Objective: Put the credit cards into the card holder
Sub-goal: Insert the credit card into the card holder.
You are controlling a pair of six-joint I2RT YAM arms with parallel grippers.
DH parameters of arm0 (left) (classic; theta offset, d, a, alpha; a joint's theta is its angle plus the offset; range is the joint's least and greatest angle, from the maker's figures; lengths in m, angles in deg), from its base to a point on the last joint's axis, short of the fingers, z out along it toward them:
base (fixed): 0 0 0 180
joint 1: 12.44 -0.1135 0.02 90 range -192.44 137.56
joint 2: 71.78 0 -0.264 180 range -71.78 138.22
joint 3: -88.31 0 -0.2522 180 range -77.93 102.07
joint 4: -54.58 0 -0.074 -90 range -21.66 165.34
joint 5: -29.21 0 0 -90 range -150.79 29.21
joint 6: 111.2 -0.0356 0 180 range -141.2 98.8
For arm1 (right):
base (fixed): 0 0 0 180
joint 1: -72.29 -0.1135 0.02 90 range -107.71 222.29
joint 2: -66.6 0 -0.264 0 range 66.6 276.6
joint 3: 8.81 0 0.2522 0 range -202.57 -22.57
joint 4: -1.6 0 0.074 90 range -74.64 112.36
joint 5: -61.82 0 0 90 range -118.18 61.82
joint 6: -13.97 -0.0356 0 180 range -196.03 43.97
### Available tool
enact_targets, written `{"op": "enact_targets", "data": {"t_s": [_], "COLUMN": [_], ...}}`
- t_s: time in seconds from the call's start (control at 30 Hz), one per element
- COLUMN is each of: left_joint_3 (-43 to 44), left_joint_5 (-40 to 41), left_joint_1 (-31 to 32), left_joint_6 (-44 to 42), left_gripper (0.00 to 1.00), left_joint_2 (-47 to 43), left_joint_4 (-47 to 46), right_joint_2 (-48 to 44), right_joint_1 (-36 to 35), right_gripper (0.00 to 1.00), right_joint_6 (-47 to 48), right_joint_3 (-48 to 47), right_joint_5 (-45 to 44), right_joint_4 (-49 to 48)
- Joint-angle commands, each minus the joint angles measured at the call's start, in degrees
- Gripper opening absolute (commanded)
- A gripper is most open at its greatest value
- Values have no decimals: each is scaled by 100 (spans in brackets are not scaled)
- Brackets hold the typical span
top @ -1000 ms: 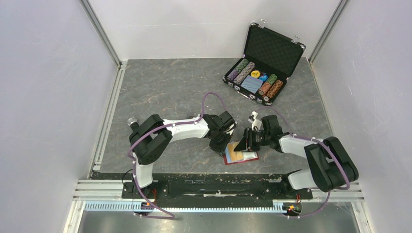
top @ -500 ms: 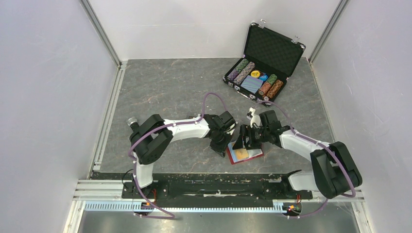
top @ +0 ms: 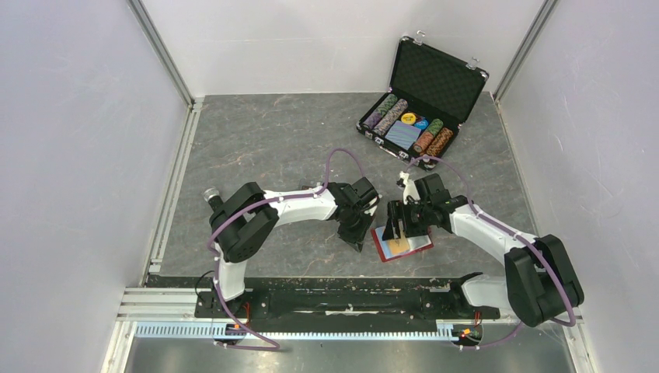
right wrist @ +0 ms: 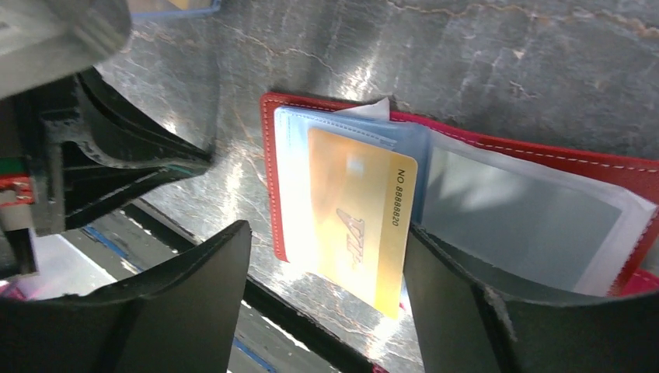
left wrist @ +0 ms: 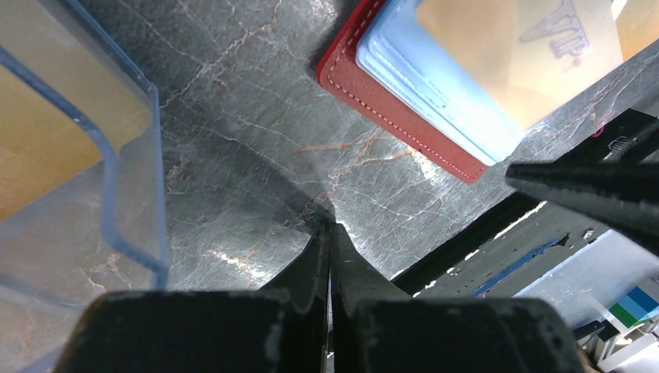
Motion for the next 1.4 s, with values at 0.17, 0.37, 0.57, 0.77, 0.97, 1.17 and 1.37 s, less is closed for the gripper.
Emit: {"op": "enact_targets", "data": {"t_s": [0.17,0.37,0.57,0.77,0.97,1.17,1.37], "left_joint_3": [238,423,802,994,486,-109,-81], "left_joint_5": [59,375,510,339,174,16,-356], "left_joint_1": [-235,-707,-1172,-1216,-734,-359,-325], "left_joint_6": [-129,-205,-294,-372,-279,174,337], "left_gripper": [2,2,2,2,2,2,2], "left_joint_2": [156,282,439,240,-277,-531,-110], "left_joint_4": [-235,-31,170,310,256,-199,-612], "right_joint_2": [-93,-94,15,240,310,291,241], "right_joint_1": [-26,-25,-23,-101,-230,-239,-245], "right_gripper": [65,69,69,75,86,90,97], "right_joint_6": [448,233,-443,-1041,-1417,-1415,-1433], "right_joint_3": [-199,-57,372,532,584,712,777], "right_joint_5": [-565,-206,525,935,1013,947,960], "right_joint_4": [400,162,-638,-1368,-1740,-1753,-1793]}}
